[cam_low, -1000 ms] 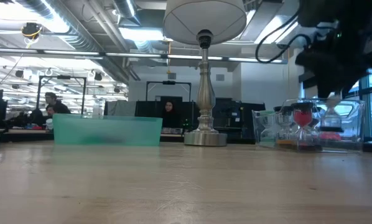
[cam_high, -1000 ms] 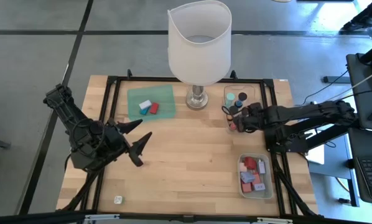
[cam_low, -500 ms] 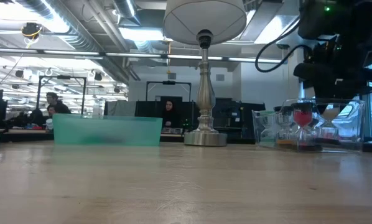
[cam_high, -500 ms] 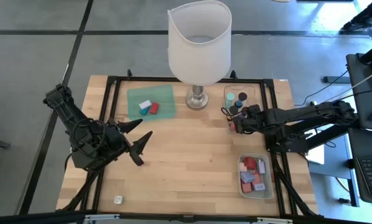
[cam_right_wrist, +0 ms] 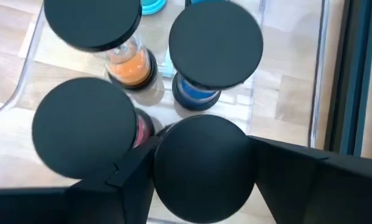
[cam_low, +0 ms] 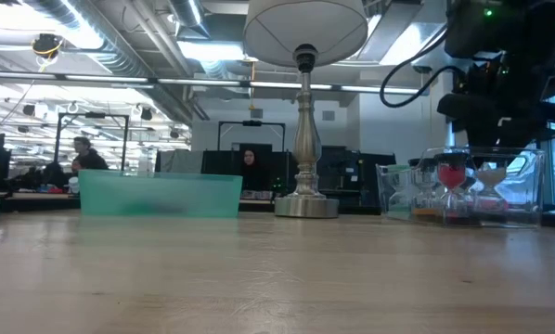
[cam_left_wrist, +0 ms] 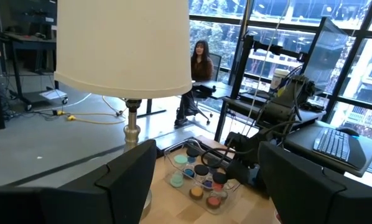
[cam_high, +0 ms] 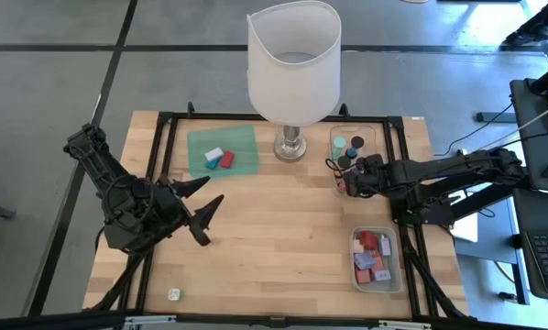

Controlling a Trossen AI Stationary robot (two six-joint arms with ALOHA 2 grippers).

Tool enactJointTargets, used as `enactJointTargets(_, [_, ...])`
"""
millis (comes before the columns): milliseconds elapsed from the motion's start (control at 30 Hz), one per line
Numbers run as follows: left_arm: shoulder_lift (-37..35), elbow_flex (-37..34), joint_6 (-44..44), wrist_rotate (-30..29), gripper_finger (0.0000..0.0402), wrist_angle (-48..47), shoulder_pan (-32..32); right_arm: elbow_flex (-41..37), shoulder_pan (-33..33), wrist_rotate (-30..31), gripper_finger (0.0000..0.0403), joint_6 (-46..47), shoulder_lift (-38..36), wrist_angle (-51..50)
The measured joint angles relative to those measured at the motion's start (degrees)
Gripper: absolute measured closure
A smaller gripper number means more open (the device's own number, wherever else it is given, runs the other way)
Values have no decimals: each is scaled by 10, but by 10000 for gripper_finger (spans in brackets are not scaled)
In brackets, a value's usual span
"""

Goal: Pick & Place Office items
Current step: Put the white hourglass into the transparent bin

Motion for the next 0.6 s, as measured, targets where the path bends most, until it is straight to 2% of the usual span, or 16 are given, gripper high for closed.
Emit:
enactJointTargets(167, [0,0,0,0,123,0,0,0,0,15,165,0,11,0])
enactJointTargets(600, [0,0,-8,0,123,0,0,0,0,2,164,-33,16,0])
